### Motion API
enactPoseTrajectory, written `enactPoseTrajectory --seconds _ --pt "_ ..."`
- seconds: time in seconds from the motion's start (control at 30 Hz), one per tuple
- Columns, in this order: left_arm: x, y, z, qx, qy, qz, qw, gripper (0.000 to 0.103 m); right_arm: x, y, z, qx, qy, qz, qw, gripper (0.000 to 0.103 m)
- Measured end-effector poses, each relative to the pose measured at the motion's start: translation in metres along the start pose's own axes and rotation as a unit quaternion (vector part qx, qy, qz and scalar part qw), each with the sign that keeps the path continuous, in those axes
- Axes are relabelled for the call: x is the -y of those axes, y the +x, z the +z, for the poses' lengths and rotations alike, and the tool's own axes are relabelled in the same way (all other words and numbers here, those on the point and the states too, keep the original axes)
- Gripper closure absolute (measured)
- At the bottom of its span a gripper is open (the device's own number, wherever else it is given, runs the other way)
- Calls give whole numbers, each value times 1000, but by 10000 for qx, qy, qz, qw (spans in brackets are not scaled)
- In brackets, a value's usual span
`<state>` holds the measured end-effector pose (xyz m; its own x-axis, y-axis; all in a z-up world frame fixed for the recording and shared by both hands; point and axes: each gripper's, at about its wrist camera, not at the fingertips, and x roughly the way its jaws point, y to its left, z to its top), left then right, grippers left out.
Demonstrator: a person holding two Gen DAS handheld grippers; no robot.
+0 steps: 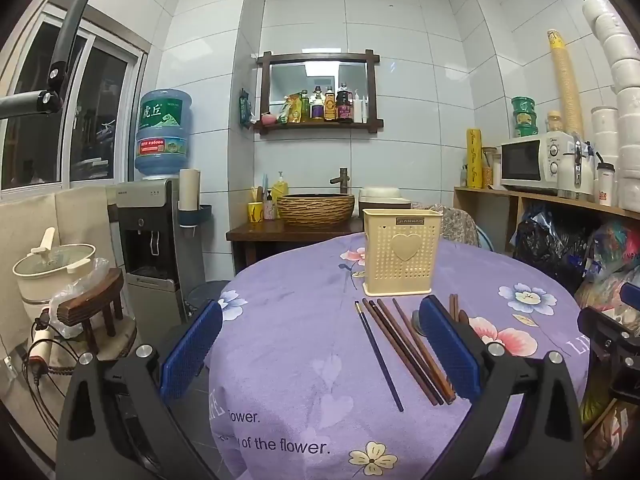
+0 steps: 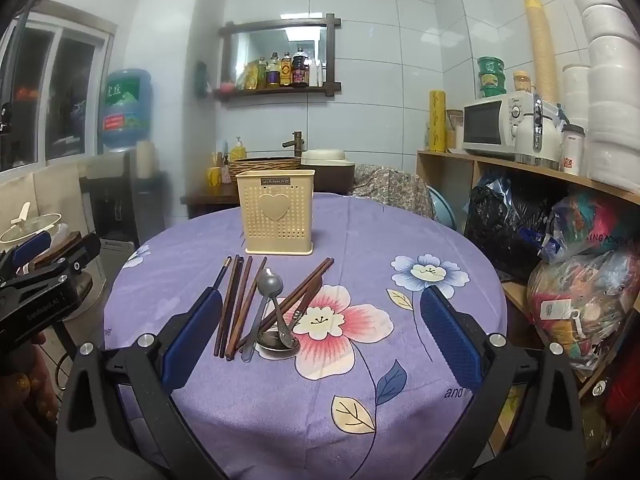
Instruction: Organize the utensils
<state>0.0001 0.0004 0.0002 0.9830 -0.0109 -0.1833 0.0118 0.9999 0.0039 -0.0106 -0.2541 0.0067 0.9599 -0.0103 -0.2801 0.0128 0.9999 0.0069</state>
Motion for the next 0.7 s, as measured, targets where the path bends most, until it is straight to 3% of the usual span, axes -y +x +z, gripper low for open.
enactPoseTrajectory --seconds 0.7 --pt "-2 5 -4 -29 29 85 10000 5 1 2 1 -73 82 4 9999 5"
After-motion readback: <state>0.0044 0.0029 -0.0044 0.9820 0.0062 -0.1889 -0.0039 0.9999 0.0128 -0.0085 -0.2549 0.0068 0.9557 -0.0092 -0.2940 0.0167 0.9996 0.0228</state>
